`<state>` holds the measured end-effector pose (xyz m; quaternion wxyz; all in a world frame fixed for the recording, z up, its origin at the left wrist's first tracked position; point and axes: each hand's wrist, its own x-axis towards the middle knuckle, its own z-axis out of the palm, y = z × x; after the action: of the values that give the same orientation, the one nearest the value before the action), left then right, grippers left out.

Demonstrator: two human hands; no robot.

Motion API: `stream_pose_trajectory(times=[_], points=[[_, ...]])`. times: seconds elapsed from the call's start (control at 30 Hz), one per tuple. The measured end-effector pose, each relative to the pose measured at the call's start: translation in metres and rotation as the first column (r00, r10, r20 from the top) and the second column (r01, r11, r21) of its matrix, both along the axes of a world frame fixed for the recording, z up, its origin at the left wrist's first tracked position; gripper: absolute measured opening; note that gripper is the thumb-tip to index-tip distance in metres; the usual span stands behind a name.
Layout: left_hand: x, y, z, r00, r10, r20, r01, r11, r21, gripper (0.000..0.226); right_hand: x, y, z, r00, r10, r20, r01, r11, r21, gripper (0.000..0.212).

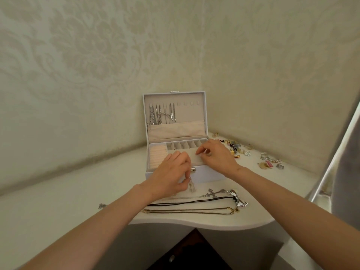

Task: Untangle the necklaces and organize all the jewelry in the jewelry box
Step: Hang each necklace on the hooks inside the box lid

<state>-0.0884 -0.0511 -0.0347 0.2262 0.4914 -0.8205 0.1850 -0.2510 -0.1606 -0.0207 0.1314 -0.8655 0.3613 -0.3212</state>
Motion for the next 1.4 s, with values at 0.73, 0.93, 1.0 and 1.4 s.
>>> stream_pose_trajectory(times=[0.73,0.93,1.0,1.4], points=[[0.019,-0.083,0.058,0.233,0.232,-0.944,0.141,0.953,0.269,0.004,0.042,-0.023,0.045,0.8,0.021,0.599,-0.492,0.596,0.635,0.023],[0.027,-0.098,0.044,0.107,0.194,-0.975,0.131,0.969,0.207,0.007,0.058,-0.043,0.031,0.82,-0.067,0.569,-0.396,0.651,0.648,0.009],[0.031,-0.102,0.039,0.083,0.195,-0.977,0.095,0.975,0.202,0.009,0.06,-0.049,0.028,0.802,-0.122,0.585,-0.363,0.678,0.639,0.011],[0.04,-0.102,0.027,0.306,0.088,-0.948,-0.004,0.996,0.091,0.022,0.063,-0.059,0.015,0.81,-0.063,0.583,-0.214,0.893,0.395,0.021]])
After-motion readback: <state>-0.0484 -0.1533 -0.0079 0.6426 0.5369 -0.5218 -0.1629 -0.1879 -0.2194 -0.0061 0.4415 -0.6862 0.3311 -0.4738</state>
